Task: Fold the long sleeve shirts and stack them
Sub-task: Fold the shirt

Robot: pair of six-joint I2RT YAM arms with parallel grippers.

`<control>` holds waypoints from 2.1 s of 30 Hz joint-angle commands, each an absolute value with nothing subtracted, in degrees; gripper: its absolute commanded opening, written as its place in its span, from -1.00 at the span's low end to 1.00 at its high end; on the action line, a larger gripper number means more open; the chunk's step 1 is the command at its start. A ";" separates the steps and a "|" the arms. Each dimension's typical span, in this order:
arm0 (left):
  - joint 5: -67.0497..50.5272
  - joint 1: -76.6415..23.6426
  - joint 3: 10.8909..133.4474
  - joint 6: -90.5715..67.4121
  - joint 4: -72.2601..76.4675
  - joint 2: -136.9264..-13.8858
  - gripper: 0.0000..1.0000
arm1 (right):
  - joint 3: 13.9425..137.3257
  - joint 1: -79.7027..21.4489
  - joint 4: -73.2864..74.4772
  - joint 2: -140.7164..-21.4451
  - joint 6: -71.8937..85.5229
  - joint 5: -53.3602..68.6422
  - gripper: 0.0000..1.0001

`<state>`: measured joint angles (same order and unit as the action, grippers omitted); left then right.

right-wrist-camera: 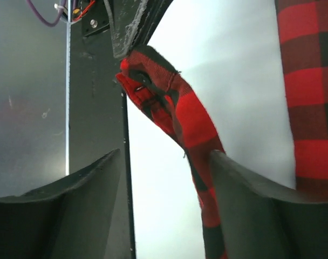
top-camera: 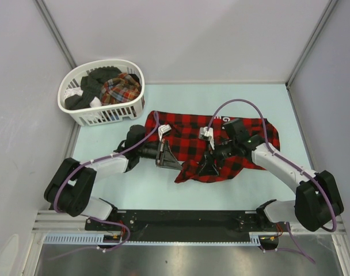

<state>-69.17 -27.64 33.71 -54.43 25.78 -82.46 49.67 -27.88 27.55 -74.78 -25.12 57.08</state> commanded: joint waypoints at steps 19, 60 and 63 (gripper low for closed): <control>-68.91 -28.74 44.10 -43.45 17.51 -76.37 -1.00 | 61.35 -21.27 36.03 -70.93 -29.44 57.04 -1.00; -10.02 -67.76 33.05 114.69 -0.35 -51.68 0.99 | 62.40 -17.93 54.67 -73.73 -42.54 68.99 -1.00; -11.07 -68.64 32.43 116.63 -0.44 -51.94 0.99 | 62.40 -18.10 54.58 -74.35 -42.63 69.17 -1.00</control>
<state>-11.55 -67.42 33.04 110.30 -3.92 -51.64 62.43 -17.56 54.13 -73.67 -40.84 67.85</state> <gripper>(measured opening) 0.994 0.009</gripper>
